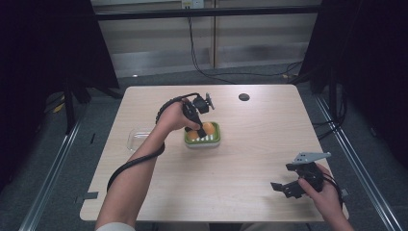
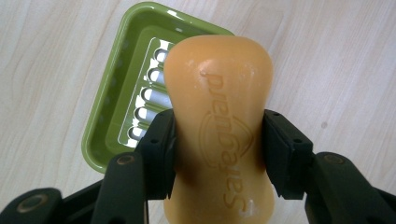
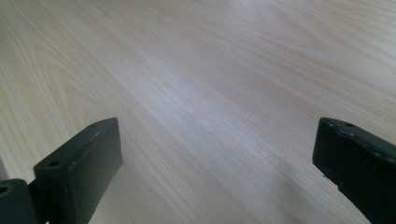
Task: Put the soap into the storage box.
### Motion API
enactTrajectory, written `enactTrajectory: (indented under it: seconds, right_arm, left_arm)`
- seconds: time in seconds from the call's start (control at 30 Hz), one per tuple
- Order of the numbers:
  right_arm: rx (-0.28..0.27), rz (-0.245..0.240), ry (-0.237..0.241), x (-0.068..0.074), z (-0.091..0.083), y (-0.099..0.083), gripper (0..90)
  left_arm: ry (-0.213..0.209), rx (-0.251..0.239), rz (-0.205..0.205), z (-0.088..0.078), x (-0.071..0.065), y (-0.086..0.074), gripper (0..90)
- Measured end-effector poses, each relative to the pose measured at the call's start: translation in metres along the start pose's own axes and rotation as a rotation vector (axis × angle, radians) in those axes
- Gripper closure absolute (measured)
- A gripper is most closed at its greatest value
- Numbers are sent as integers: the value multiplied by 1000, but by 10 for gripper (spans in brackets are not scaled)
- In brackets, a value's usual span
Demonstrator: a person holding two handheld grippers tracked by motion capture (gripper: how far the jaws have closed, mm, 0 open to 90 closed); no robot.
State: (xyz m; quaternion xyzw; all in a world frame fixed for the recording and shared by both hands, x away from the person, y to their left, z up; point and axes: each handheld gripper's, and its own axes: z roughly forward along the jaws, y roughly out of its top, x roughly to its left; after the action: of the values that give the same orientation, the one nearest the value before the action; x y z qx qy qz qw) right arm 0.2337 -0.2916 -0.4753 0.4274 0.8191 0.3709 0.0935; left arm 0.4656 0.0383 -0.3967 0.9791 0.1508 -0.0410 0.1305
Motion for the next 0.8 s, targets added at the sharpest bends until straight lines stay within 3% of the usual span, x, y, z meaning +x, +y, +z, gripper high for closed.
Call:
enactTrajectory:
  seconds: [0.47, 0.8]
  right_arm:
    - [1, 10, -1, 0, 1, -1, 13]
    - [3, 11, 0, 0, 1, -1, 13]
  left_arm:
    - [19, -3, 1, 4, 5, 2, 497]
    - [9, -4, -9, 4, 9, 3, 497]
